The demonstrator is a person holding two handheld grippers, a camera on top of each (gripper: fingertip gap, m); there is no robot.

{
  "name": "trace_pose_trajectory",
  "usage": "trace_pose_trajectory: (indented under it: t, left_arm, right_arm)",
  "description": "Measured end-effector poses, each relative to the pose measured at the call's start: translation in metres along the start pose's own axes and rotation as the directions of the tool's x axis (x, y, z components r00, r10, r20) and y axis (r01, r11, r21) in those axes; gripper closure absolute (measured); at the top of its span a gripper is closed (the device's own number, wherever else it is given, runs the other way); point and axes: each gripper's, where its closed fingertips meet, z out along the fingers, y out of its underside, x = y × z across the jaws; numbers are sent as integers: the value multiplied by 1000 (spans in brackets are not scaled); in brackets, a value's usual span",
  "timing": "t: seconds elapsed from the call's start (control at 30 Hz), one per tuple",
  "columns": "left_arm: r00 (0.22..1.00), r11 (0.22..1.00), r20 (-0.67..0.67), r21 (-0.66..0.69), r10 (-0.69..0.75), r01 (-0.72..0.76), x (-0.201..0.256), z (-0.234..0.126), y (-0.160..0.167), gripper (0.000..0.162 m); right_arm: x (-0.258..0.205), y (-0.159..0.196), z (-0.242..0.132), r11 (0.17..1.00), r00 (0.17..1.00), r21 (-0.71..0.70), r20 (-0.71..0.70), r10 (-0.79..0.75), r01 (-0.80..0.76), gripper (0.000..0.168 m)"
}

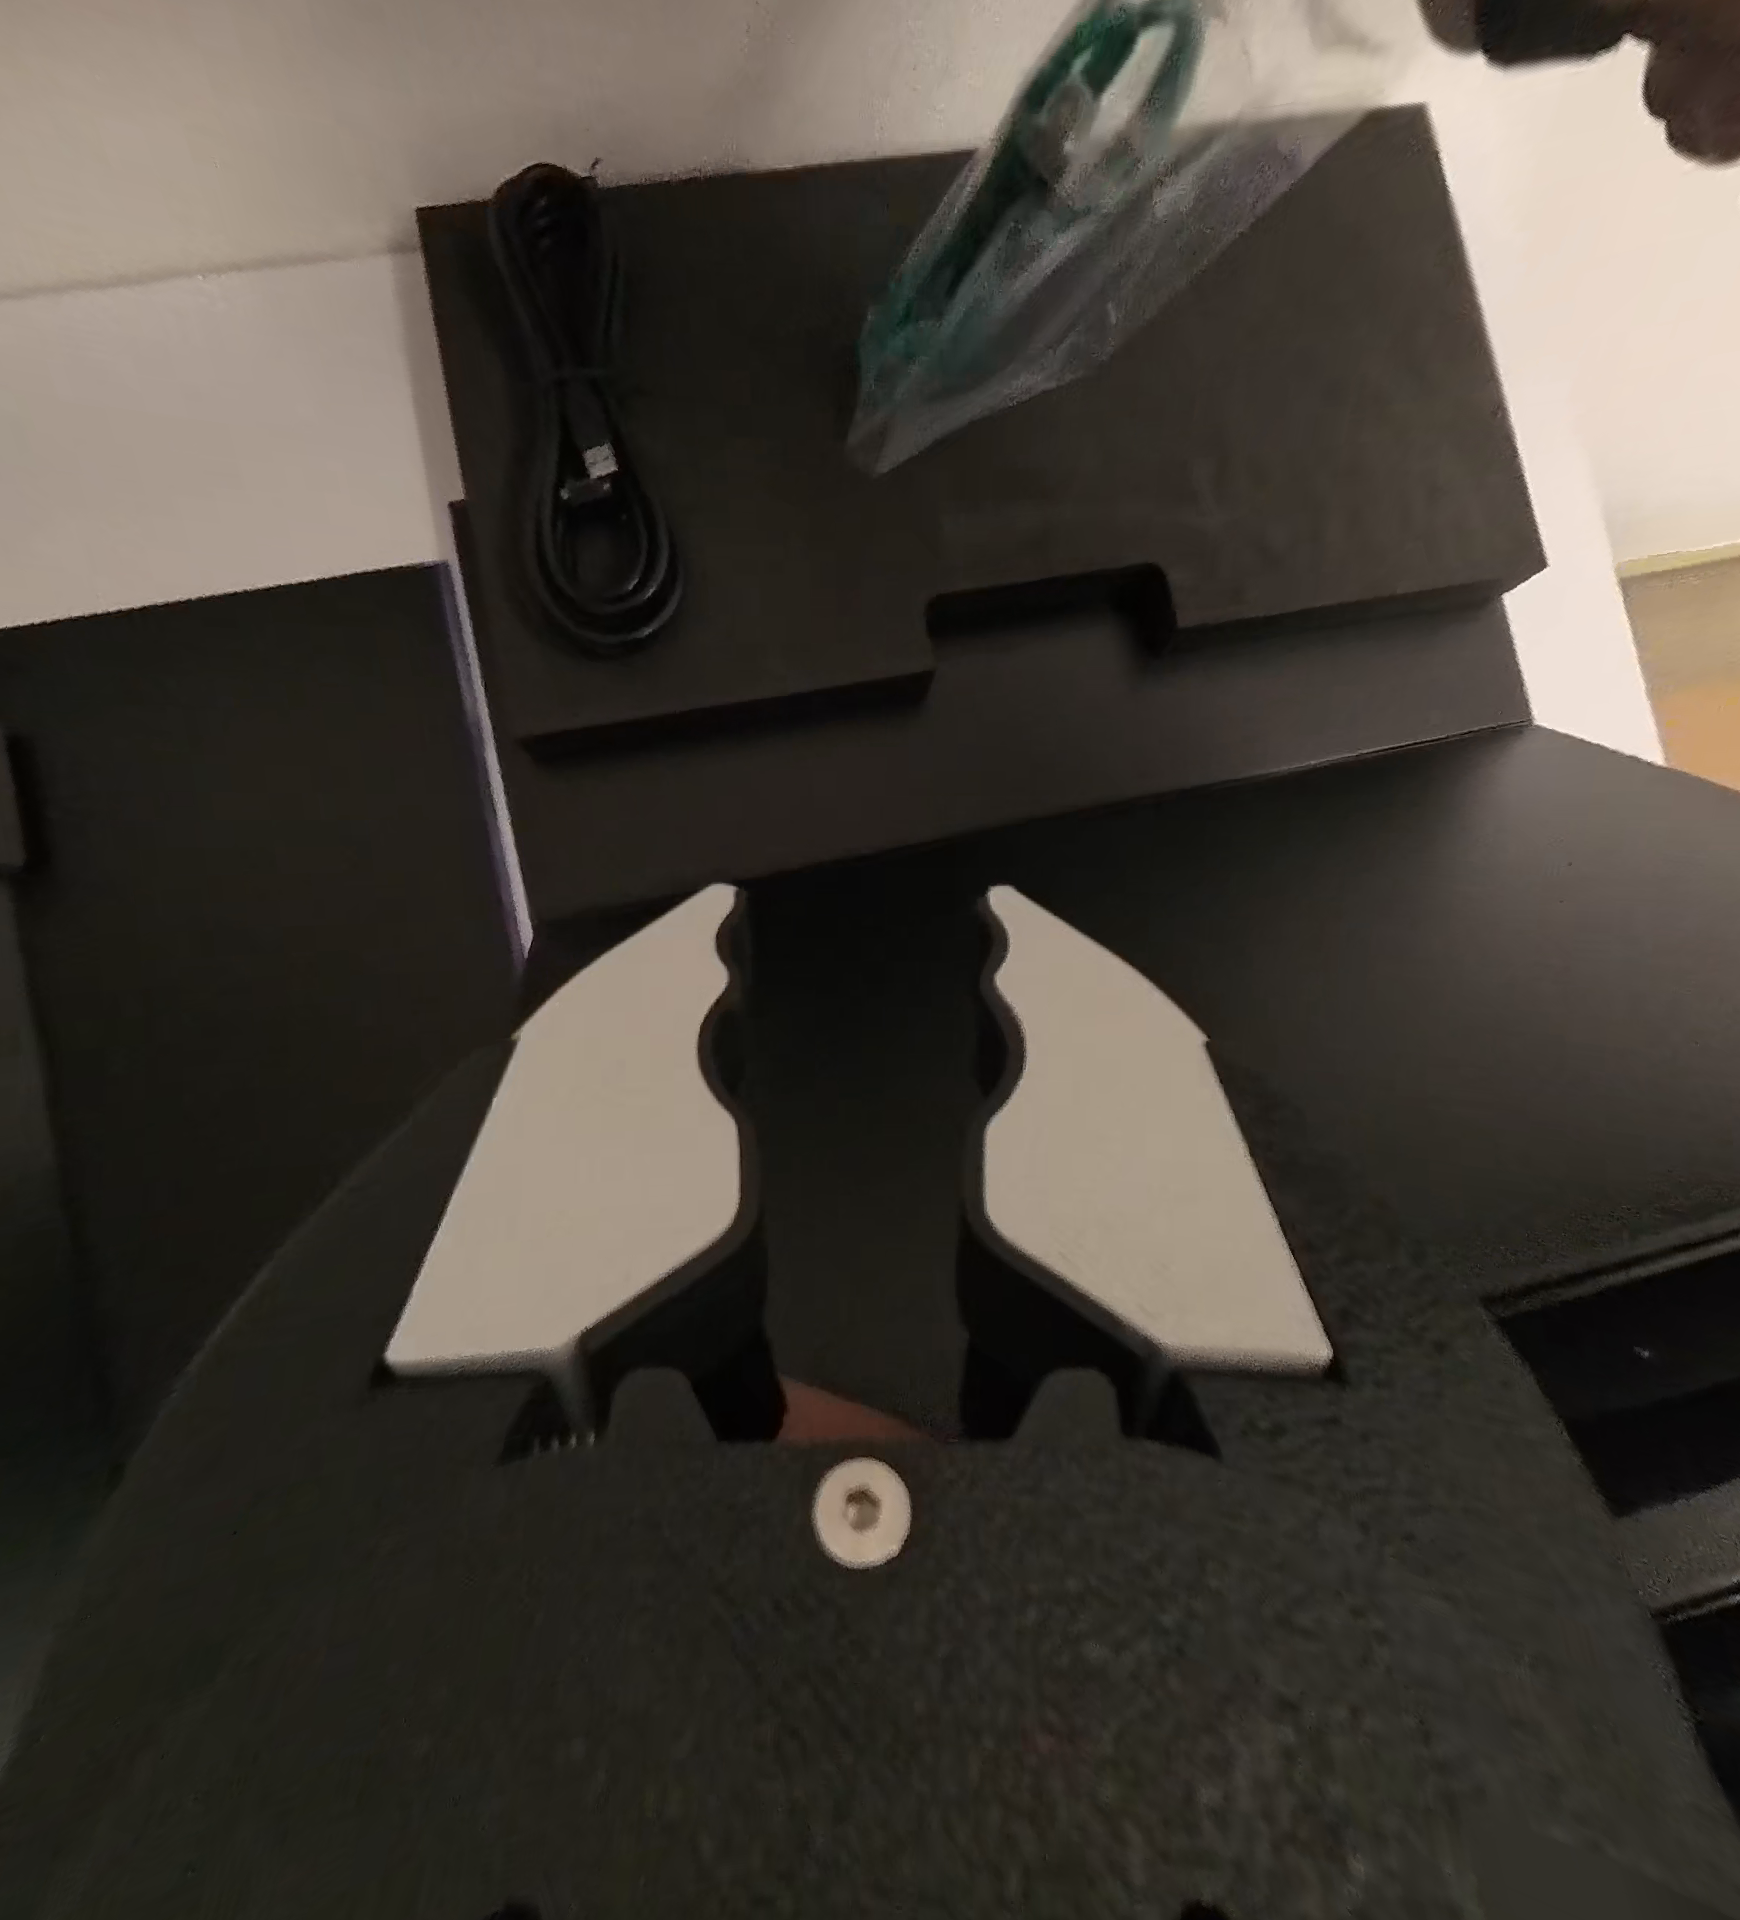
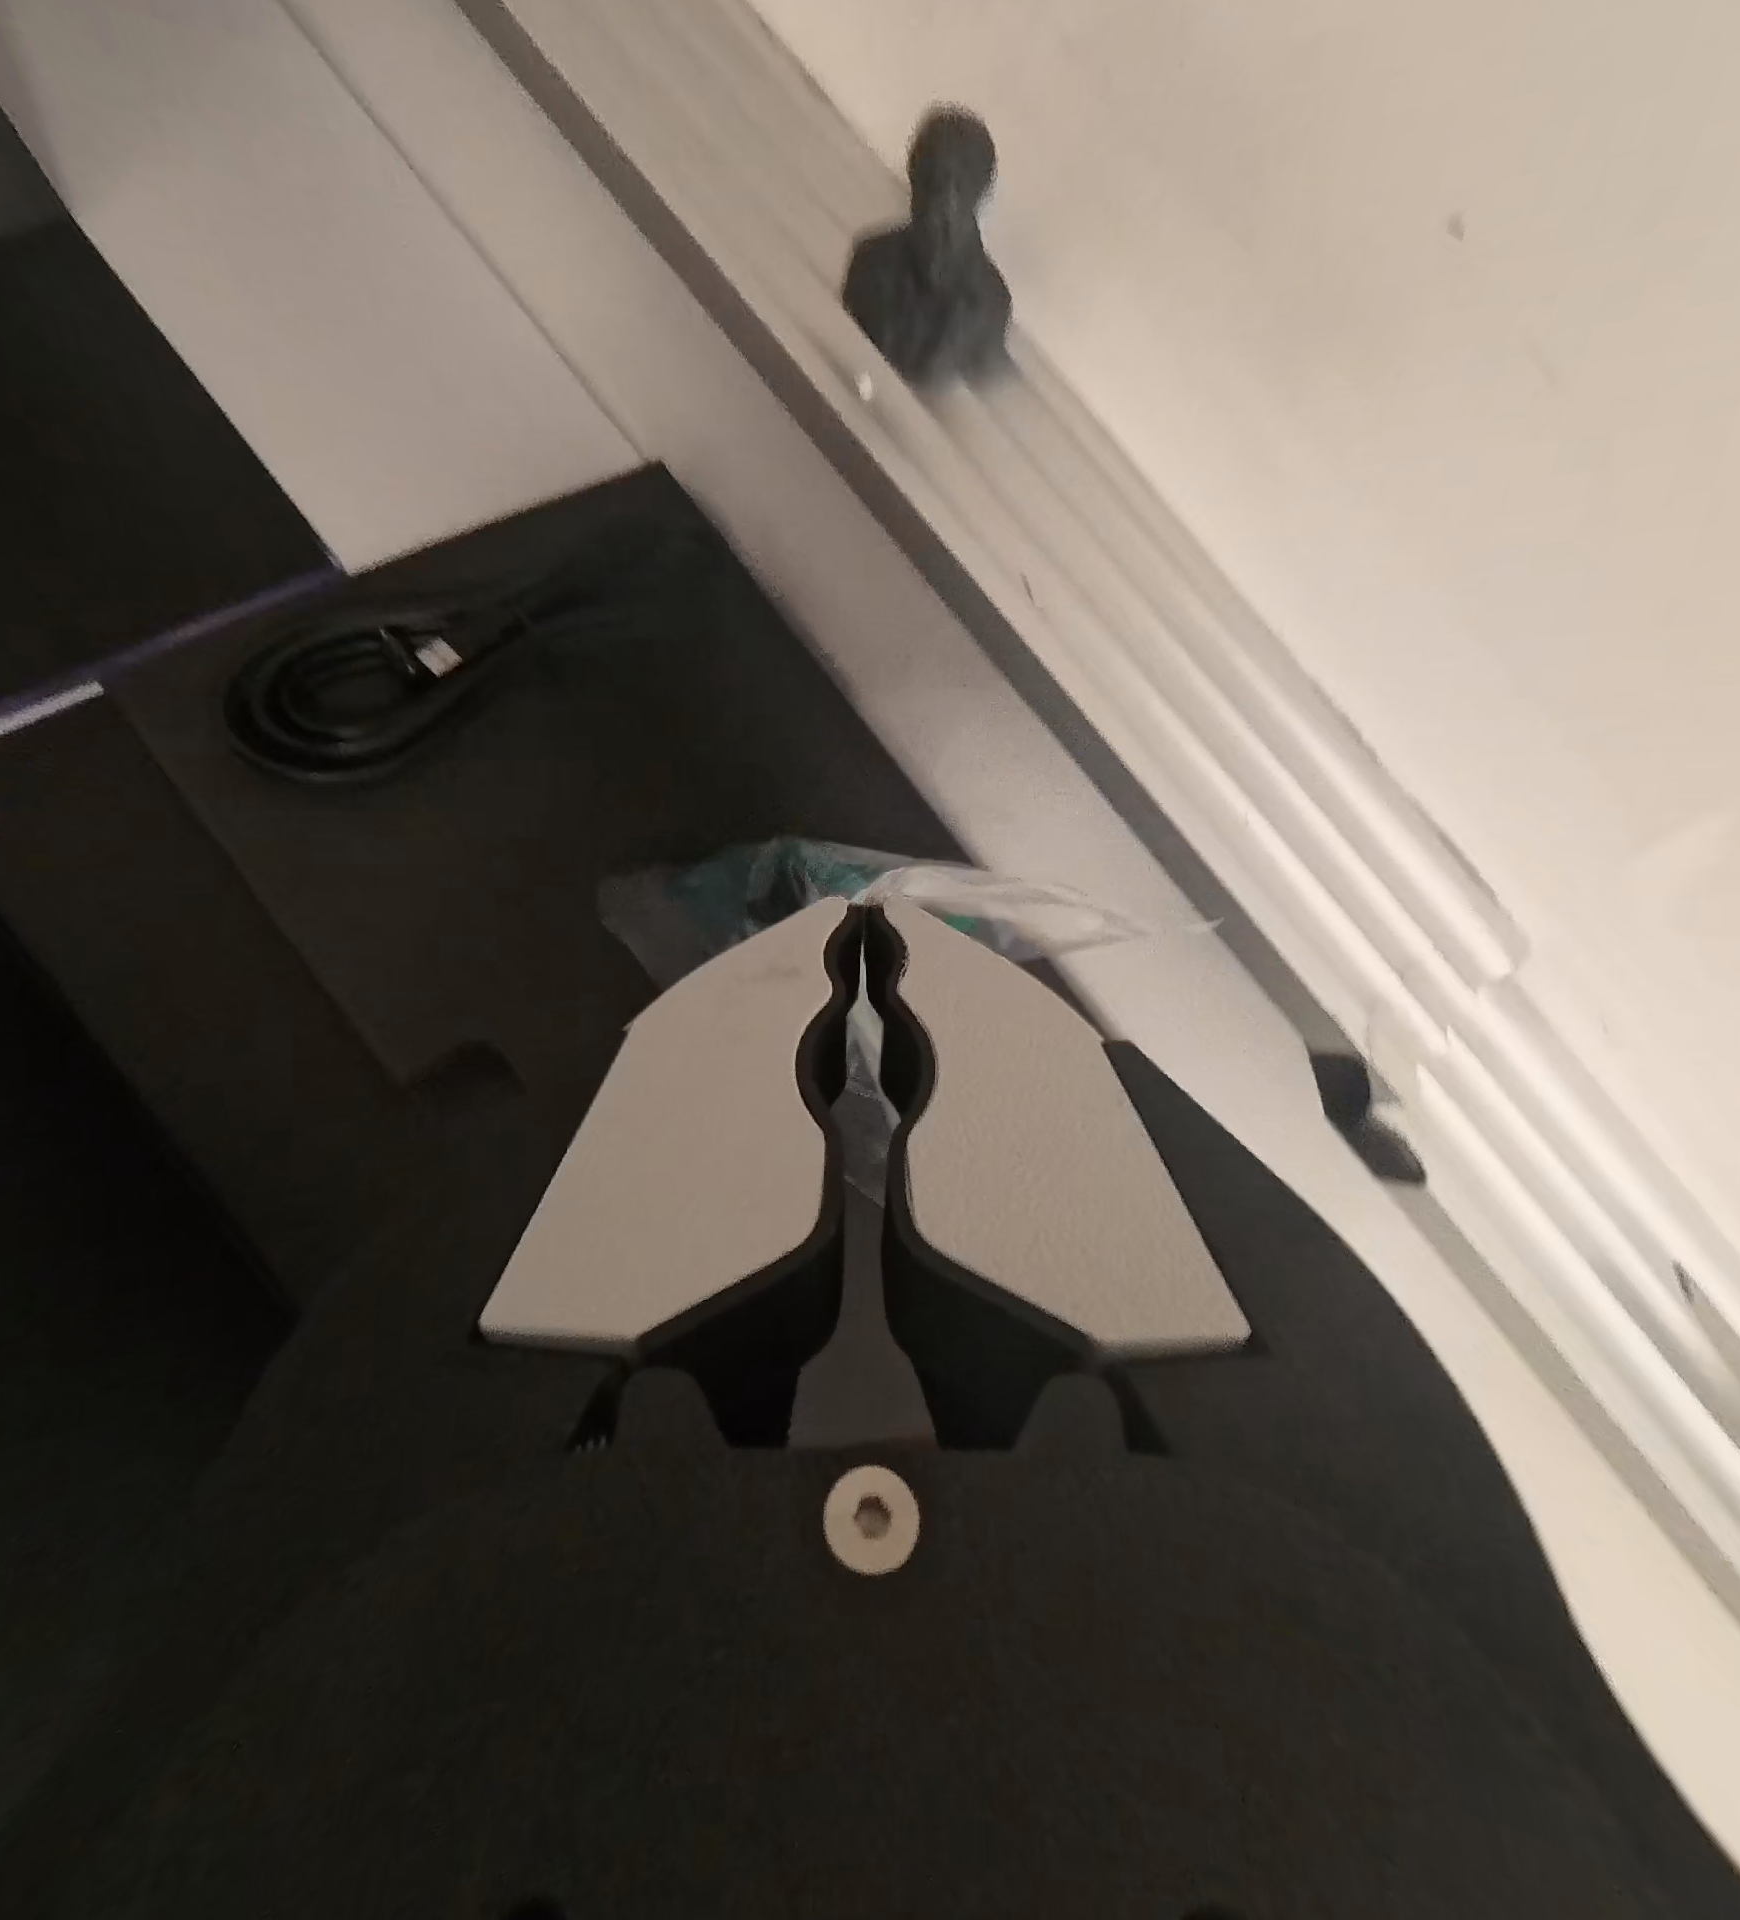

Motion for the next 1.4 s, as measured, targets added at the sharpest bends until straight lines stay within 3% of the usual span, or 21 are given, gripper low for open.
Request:
trace_pose_trajectory:
  t: [0.23,0.37,0.53,0.57,0.67,0.73,0.87,1.0,1.07,1.17,1.23,1.4]
  left_arm:
    - [986,989,-80,8,149,-149,30,65,-49,122]
    - [968,987,-199,84,150,-135,56,117,-80,124]
    - [969,985,-179,57,170,-163,62,178,-84,132]
    - [967,982,-171,41,187,-183,61,190,-79,131]
    - [956,966,-139,8,258,-259,59,216,-67,135]
    - [943,947,-97,-6,319,-321,54,226,-64,158]
    - [935,940,-108,3,339,-340,57,241,-69,162]
    - [954,967,-176,-32,242,-251,72,263,-68,162]
    - [964,972,-163,-71,212,-226,72,277,-64,162]
    - [972,975,-137,-87,192,-205,70,296,-65,162]
    - [978,977,-104,-101,180,-190,65,304,-67,162]
    - [990,984,-38,-112,133,-136,37,319,-74,162]
  right_arm:
    - [21,84,-6,990,995,-109,21,94,-91,168]
    - [25,126,2,983,992,-144,40,123,-116,168]
    - [27,168,20,981,993,-173,65,96,-84,165]
    - [27,175,22,979,993,-187,69,92,-77,160]
    - [28,187,20,978,992,-196,95,85,-65,109]
    - [30,188,12,982,990,-174,110,90,-70,83]
    - [30,196,10,983,987,-173,140,81,-56,96]
    - [33,204,30,978,988,-201,133,76,-48,100]
    - [36,206,44,978,987,-199,129,91,-64,119]
    - [33,199,63,979,979,-180,159,129,-100,133]
    - [25,192,74,983,975,-165,192,113,-82,158]
    - [16,172,101,993,987,-114,149,56,-39,165]
